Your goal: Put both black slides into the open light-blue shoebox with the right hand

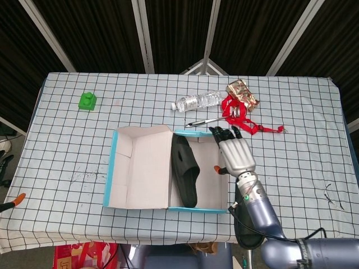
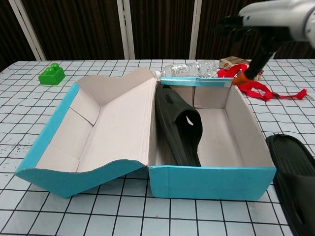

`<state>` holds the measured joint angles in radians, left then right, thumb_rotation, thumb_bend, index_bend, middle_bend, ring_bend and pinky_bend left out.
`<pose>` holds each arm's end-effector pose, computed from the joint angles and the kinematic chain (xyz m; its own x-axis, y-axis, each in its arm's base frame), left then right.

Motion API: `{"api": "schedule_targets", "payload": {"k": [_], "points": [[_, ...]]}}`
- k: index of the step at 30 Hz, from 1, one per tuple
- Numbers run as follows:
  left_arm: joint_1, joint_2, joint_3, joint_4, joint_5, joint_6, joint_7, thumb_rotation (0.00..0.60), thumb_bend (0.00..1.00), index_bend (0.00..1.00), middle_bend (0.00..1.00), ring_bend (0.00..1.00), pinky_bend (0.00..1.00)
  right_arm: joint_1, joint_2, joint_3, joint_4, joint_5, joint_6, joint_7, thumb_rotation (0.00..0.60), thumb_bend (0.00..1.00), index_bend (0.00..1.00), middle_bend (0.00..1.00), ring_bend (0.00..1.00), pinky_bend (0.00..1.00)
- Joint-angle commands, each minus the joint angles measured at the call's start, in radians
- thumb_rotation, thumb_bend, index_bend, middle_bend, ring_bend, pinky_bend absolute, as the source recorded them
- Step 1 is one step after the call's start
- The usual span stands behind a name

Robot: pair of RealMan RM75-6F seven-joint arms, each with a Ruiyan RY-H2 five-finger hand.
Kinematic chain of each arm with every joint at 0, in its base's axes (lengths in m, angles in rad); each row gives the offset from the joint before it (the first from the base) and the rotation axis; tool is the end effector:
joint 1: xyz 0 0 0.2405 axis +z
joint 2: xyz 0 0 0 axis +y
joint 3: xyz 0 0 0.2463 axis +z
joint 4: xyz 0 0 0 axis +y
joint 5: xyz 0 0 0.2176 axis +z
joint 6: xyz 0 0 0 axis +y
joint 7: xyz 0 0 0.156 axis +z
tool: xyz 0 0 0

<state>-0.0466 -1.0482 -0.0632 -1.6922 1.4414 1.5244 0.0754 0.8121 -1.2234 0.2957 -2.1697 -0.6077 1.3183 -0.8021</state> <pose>-0.3065 0.1829 0.1732 0.4522 -0.0286 0.8915 0.8900 0.0807 -0.4488 -0.0698 -0.3129 0.0801 0.4321 -0.2032 0.8786 -0.8983 -0.1831 0.3994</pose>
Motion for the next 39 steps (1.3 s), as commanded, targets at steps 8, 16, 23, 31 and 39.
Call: {"api": "schedule_targets", "payload": {"k": [8, 16, 23, 31, 39], "points": [[0.004, 0.002, -0.007, 0.002, -0.007, 0.009, -0.011, 0.6, 0.17, 0.11, 0.0, 0.0, 0.0, -0.384, 0.424, -0.225, -0.17, -0.413, 0.069, 0.283, 0.6, 0.21, 0.09, 0.12, 0.15, 0.07], [0.02, -0.016, -0.019, 0.015, 0.019, 0.068, -0.038, 0.6, 0.17, 0.11, 0.0, 0.0, 0.0, -0.635, 0.436, -0.433, -0.001, -0.792, 0.156, 0.496, 0.6, 0.21, 0.09, 0.12, 0.15, 0.07], [0.02, -0.009, -0.019, 0.017, 0.007, 0.055, -0.049, 0.6, 0.17, 0.11, 0.0, 0.0, 0.0, -0.755, 0.335, -0.501, 0.1, -0.902, 0.206, 0.583, 0.6, 0.21, 0.09, 0.12, 0.15, 0.07], [0.02, 0.0, -0.018, 0.01, 0.003, 0.046, -0.051, 0.6, 0.17, 0.1, 0.0, 0.0, 0.0, -0.822, 0.2, -0.516, 0.197, -0.94, 0.207, 0.562, 0.6, 0.21, 0.09, 0.12, 0.14, 0.07], [0.018, 0.001, -0.019, 0.007, -0.004, 0.038, -0.045, 0.6, 0.17, 0.1, 0.0, 0.0, 0.0, -0.838, 0.092, -0.506, 0.241, -0.95, 0.167, 0.487, 0.6, 0.21, 0.09, 0.12, 0.12, 0.07]]}}
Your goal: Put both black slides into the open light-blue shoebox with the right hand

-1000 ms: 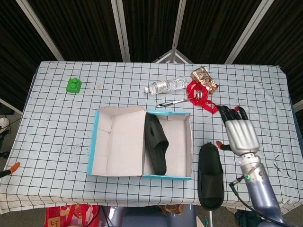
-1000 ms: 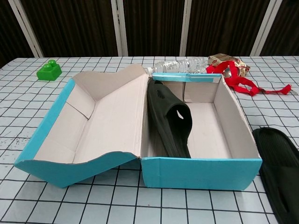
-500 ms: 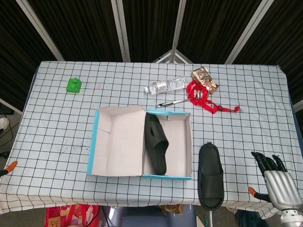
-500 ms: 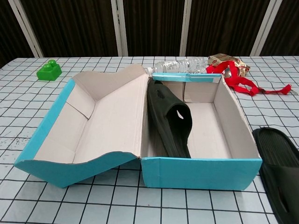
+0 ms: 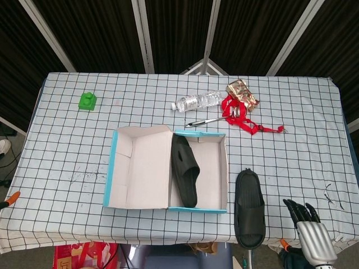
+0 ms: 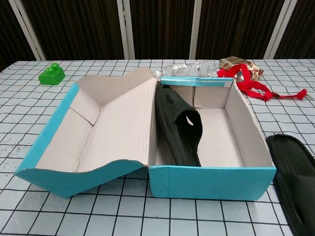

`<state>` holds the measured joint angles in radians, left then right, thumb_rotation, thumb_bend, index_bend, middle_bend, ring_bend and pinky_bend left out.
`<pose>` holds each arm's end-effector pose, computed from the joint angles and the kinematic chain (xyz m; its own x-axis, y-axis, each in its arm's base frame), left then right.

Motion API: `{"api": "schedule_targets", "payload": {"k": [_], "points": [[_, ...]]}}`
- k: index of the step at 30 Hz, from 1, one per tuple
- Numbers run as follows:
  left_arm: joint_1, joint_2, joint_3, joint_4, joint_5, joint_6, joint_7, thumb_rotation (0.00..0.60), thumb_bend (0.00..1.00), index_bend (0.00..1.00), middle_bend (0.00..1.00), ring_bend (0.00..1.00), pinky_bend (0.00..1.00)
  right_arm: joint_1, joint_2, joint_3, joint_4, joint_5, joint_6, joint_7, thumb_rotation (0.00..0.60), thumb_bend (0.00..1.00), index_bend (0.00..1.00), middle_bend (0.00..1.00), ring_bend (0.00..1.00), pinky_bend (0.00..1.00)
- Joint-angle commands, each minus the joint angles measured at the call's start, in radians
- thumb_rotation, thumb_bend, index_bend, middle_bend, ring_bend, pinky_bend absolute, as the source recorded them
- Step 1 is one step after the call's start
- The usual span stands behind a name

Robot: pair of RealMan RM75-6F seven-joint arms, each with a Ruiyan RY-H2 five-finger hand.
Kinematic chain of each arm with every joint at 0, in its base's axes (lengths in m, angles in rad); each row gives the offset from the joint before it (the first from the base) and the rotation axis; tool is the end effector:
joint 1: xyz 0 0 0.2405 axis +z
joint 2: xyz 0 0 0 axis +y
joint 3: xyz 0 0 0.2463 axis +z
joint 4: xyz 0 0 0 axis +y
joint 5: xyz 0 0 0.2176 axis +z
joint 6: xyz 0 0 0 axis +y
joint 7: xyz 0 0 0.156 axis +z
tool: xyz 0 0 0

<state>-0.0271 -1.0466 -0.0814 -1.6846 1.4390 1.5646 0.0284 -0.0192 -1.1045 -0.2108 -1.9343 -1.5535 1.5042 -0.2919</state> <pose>-0.3078 0.1804 0.1831 0.4205 -0.0826 0.9035 0.9056 0.0994 -0.4124 -0.2606 -0.1024 0.0999 0.3614 -0.2824 0.8886 -0.9225 0.0303 0.3849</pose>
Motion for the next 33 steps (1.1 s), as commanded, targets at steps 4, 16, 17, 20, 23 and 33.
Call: {"api": "schedule_targets", "payload": {"k": [4, 16, 17, 20, 23, 33], "points": [[-0.005, -0.004, 0.001, -0.001, 0.001, -0.009, 0.008, 0.6, 0.17, 0.1, 0.0, 0.0, 0.0, -0.008, -0.056, -0.003, 0.004, -0.007, -0.047, -0.046, 0.6, 0.21, 0.09, 0.1, 0.11, 0.06], [-0.004, -0.004, 0.003, -0.006, 0.001, -0.01, 0.019, 0.6, 0.17, 0.1, 0.0, 0.0, 0.0, -0.04, -0.122, 0.019, 0.0, 0.0, -0.042, -0.124, 0.6, 0.21, 0.09, 0.08, 0.1, 0.06], [-0.003, -0.004, 0.004, -0.006, 0.002, -0.01, 0.019, 0.6, 0.17, 0.1, 0.0, 0.0, 0.0, -0.04, -0.129, 0.024, -0.002, 0.008, -0.047, -0.133, 0.6, 0.21, 0.09, 0.08, 0.1, 0.06], [-0.003, -0.002, 0.002, -0.007, -0.001, -0.01, 0.018, 0.6, 0.17, 0.1, 0.0, 0.0, 0.0, -0.036, -0.147, 0.036, -0.004, 0.029, -0.062, -0.151, 0.6, 0.21, 0.09, 0.08, 0.1, 0.05], [-0.003, -0.001, 0.001, -0.007, -0.006, -0.012, 0.016, 0.6, 0.17, 0.1, 0.0, 0.0, 0.0, -0.033, -0.162, 0.048, 0.0, 0.055, -0.078, -0.175, 0.6, 0.21, 0.09, 0.08, 0.1, 0.06], [-0.003, 0.002, 0.0, -0.01, -0.01, -0.016, 0.016, 0.6, 0.17, 0.11, 0.0, 0.0, 0.0, -0.017, -0.212, 0.085, 0.023, 0.112, -0.113, -0.227, 0.6, 0.21, 0.09, 0.07, 0.1, 0.06]]}}
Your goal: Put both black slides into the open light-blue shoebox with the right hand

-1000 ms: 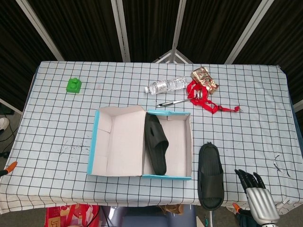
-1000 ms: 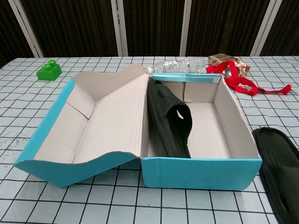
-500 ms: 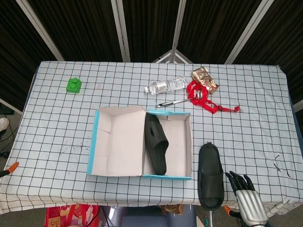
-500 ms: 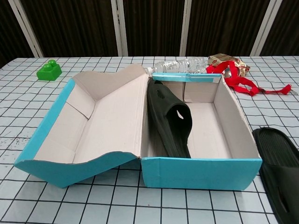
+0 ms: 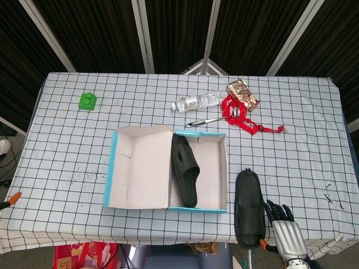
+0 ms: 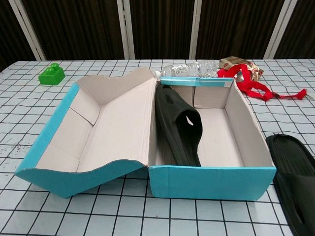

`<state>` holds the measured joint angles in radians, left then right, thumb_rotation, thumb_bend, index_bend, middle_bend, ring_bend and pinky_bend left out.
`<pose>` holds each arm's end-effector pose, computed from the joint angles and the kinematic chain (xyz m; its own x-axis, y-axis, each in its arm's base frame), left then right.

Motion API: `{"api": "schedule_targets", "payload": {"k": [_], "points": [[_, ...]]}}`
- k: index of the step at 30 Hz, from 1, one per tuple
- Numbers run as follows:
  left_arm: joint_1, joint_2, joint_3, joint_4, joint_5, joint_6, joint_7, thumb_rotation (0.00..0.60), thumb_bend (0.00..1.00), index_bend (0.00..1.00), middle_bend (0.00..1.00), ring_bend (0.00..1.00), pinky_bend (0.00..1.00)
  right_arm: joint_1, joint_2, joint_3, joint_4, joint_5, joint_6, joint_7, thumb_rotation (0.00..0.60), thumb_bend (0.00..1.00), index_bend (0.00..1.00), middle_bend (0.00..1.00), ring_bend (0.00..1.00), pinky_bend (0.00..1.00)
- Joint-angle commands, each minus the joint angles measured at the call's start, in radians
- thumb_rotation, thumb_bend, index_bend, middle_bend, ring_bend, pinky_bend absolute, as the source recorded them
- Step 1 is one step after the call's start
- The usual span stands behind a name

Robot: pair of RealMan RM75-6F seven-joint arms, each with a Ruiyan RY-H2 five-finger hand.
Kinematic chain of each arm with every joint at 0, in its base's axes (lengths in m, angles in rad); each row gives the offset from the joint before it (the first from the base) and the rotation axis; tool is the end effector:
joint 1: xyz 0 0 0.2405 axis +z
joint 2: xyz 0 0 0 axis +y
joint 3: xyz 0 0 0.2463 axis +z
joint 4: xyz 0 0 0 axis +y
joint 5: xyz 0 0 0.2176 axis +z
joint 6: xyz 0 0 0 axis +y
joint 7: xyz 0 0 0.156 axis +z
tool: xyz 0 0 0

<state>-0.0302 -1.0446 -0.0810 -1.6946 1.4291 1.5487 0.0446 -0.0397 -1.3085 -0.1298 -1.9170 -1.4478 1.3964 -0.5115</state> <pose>-0.3078 0.1812 0.1809 0.4266 -0.0655 0.9021 0.9019 0.1062 -0.4188 -0.2454 -0.1109 0.0418 0.3709 -0.3485 0.8608 -0.9119 0.0385 0.4085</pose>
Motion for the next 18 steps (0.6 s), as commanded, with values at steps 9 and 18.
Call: {"api": "schedule_targets", "payload": {"k": [9, 18], "points": [[-0.001, -0.001, 0.001, 0.0, 0.0, -0.003, 0.004, 0.6, 0.17, 0.11, 0.0, 0.0, 0.0, 0.017, -0.038, 0.016, 0.017, 0.017, -0.027, -0.032, 0.6, 0.21, 0.09, 0.07, 0.09, 0.06], [-0.002, -0.001, -0.001, 0.0, -0.004, -0.006, 0.004, 0.6, 0.17, 0.11, 0.0, 0.0, 0.0, 0.036, -0.061, 0.024, 0.015, 0.041, -0.054, -0.079, 0.6, 0.21, 0.09, 0.07, 0.09, 0.06]]}}
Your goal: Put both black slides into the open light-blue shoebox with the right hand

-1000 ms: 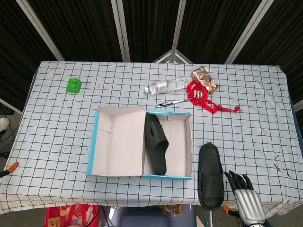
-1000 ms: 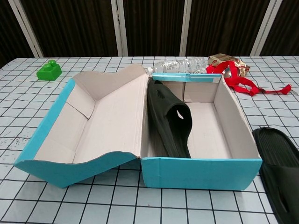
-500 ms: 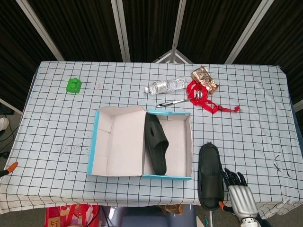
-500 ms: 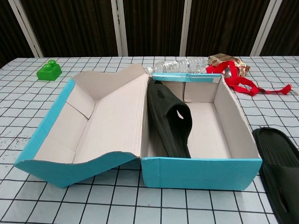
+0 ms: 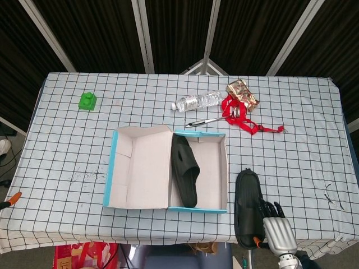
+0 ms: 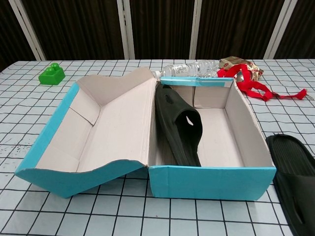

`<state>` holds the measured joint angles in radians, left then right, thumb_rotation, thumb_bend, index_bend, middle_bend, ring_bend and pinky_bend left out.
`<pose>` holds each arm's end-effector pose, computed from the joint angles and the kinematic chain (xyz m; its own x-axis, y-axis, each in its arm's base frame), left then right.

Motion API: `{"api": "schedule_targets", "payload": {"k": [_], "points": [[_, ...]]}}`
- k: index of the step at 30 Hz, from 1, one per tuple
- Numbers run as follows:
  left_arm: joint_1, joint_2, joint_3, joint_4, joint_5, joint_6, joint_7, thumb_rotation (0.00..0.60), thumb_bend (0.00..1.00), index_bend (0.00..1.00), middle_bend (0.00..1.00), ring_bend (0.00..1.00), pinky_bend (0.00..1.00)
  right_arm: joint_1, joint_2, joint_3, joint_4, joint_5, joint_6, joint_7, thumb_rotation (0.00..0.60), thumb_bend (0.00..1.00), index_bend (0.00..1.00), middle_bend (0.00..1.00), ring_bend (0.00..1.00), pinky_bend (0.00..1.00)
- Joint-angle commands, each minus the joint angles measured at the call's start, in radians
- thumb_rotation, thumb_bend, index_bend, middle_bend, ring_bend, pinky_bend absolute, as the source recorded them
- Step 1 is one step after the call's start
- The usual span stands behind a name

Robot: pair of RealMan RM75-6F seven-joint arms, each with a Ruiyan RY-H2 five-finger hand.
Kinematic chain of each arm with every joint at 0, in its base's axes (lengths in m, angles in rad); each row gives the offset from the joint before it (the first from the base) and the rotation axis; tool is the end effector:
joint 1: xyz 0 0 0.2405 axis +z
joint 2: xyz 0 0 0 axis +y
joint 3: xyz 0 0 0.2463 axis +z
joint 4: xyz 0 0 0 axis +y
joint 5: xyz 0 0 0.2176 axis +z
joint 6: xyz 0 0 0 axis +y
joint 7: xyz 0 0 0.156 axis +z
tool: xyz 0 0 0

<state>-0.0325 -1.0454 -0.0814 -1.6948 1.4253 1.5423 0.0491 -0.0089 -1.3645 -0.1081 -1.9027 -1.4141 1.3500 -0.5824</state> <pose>-0.3082 0.1820 0.1800 0.4290 -0.0598 0.9013 0.9004 0.1078 -0.4215 -0.2372 -0.1208 0.0237 0.3983 -0.3697 0.8394 -0.9044 -0.0058 0.4266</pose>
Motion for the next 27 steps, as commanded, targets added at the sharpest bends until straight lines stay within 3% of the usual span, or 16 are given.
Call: {"api": "schedule_targets", "payload": {"k": [1, 12, 21, 27], "points": [[0.001, 0.001, 0.0, 0.0, 0.0, 0.001, -0.002, 0.6, 0.17, 0.11, 0.0, 0.0, 0.0, 0.008, -0.008, 0.005, 0.001, 0.012, -0.011, -0.014, 0.6, 0.21, 0.1, 0.07, 0.09, 0.06], [0.002, 0.005, 0.0, -0.003, -0.001, 0.001, -0.002, 0.6, 0.17, 0.11, 0.0, 0.0, 0.0, 0.045, -0.034, 0.033, 0.004, 0.062, -0.047, -0.069, 0.6, 0.21, 0.1, 0.07, 0.09, 0.06], [0.002, 0.007, 0.002, -0.006, 0.001, 0.0, 0.002, 0.6, 0.17, 0.11, 0.0, 0.0, 0.0, 0.058, -0.029, 0.036, -0.008, 0.07, -0.044, -0.081, 0.6, 0.21, 0.2, 0.11, 0.09, 0.06], [0.003, 0.007, 0.005, -0.007, 0.006, 0.002, 0.003, 0.6, 0.17, 0.11, 0.0, 0.0, 0.0, 0.064, -0.021, 0.027, -0.017, 0.072, -0.051, -0.071, 0.6, 0.21, 0.21, 0.11, 0.09, 0.06]]}}
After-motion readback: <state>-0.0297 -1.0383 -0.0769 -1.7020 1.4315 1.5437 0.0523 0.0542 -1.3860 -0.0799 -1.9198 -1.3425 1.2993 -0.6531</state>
